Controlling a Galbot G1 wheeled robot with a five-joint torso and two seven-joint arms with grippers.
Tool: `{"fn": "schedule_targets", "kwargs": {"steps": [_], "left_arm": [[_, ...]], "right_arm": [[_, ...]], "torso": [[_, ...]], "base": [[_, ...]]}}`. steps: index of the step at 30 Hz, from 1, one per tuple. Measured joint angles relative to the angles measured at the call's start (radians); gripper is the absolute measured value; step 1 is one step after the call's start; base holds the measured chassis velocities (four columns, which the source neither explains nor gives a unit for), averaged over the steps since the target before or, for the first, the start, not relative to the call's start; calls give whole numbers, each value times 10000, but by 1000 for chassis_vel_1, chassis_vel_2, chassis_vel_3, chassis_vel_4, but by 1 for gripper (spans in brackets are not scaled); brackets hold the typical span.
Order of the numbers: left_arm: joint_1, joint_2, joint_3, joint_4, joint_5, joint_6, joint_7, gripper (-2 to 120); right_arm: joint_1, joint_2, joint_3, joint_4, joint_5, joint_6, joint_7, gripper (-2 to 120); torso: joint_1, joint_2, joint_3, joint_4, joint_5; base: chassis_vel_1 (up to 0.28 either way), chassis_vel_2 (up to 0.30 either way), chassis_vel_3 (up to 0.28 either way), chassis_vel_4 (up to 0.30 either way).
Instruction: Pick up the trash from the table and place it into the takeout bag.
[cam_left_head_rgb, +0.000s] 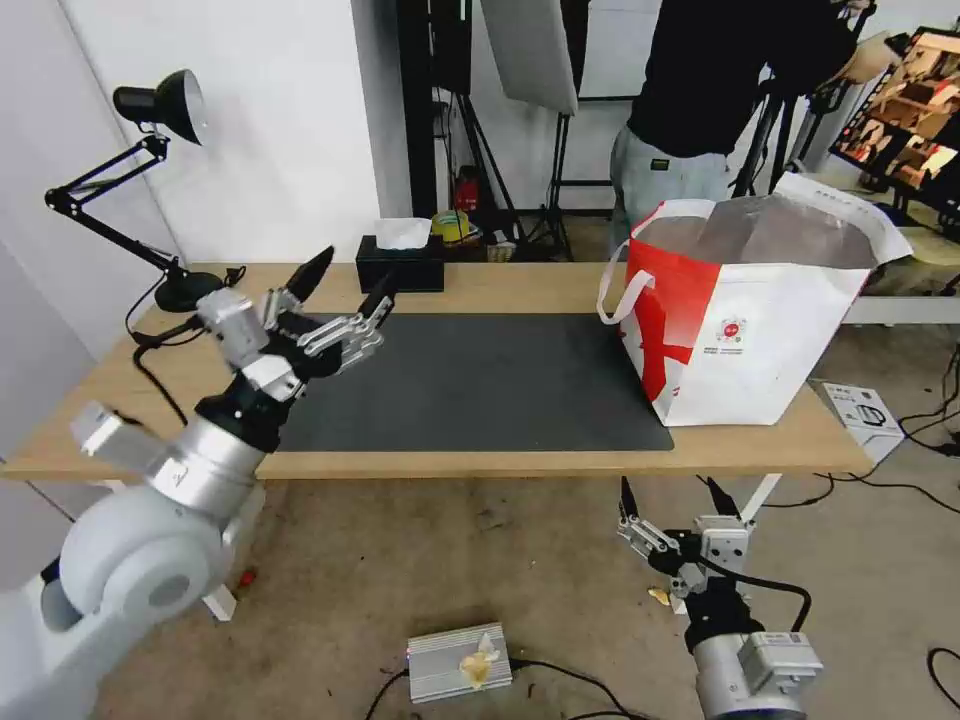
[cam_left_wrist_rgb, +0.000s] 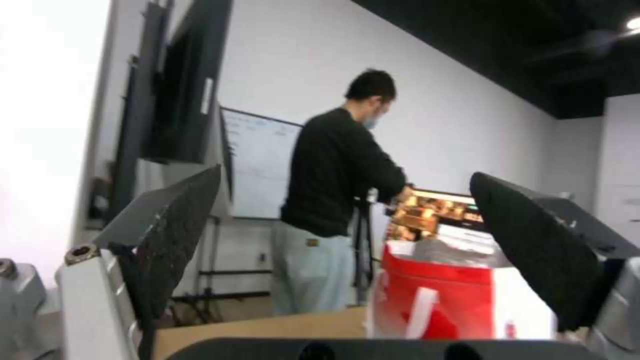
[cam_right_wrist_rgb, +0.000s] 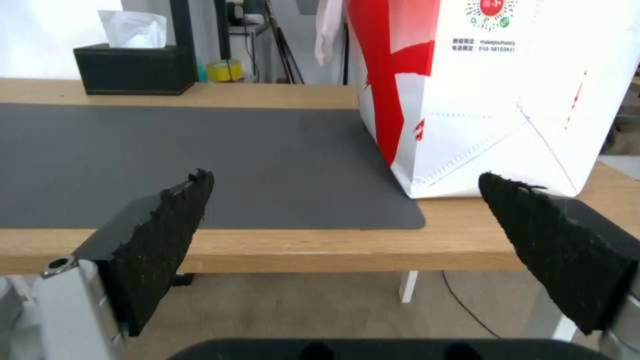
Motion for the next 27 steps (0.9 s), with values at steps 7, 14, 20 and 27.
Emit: {"fn": "schedule_targets", "kwargs": {"steps": [7,14,20,27], "left_arm": [[947,-1027,188,55,1950,-21,-745,100],[2570,-2322,5,45,4367,-155,-1733,100],[4059,-3372,217,233,6240,-730,-2525,100],[5175,-4402,461,690,8098,-1085,-3892,100]], "right_arm": [[0,0,0,0,0,0,1,100],[0,0,-1,0,0,0,0,100],[0,0,0,0,0,0,1,100],[0,0,0,0,0,0,0,100]], "torso": [[1,0,0,1,0],[0,-1,0,2,0],[0,-1,0,2,1],[0,-1,0,1,0]], "base": [[0,0,0,0],[0,0,0,0],[0,0,0,0],[0,0,0,0]]}}
